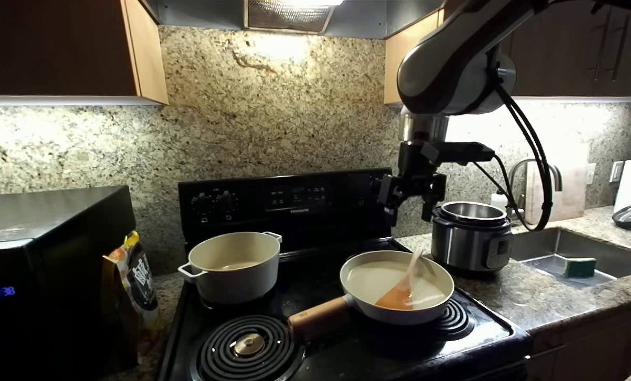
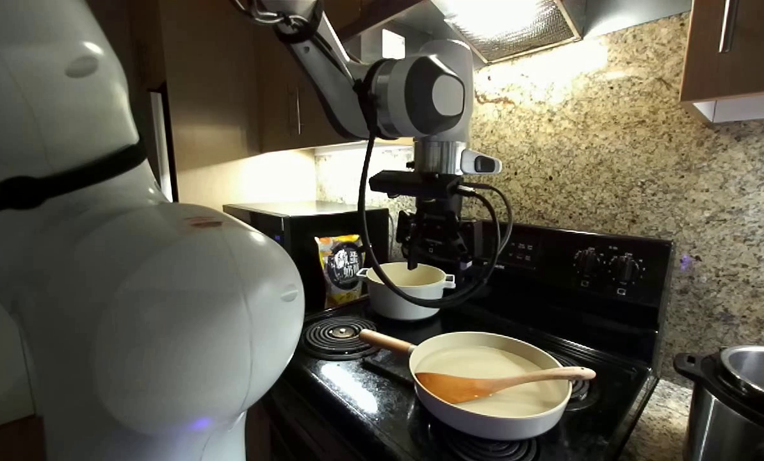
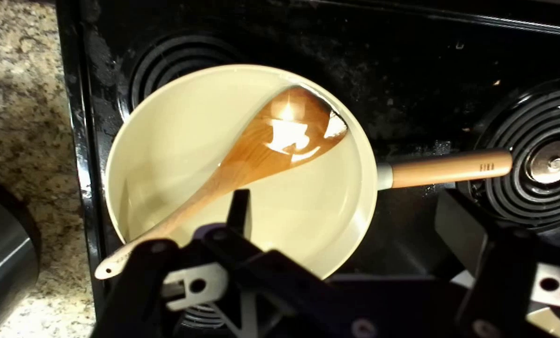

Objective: Use the spatula to stir the water

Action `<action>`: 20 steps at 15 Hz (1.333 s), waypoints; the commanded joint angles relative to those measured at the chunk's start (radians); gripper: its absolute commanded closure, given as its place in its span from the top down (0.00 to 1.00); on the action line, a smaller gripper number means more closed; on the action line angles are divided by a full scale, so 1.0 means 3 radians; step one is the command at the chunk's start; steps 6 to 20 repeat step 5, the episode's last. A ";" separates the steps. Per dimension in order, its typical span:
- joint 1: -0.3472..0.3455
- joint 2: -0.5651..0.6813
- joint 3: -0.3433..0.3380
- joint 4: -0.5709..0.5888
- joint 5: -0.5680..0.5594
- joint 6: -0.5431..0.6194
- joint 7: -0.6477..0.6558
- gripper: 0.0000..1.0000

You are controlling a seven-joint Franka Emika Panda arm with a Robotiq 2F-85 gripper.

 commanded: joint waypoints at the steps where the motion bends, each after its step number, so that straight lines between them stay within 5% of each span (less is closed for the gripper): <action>1: -0.0029 0.0000 0.0022 0.0006 -0.0002 -0.0018 -0.0001 1.00; 20: -0.0037 0.0000 0.0030 0.0006 -0.0008 -0.0019 0.0001 1.00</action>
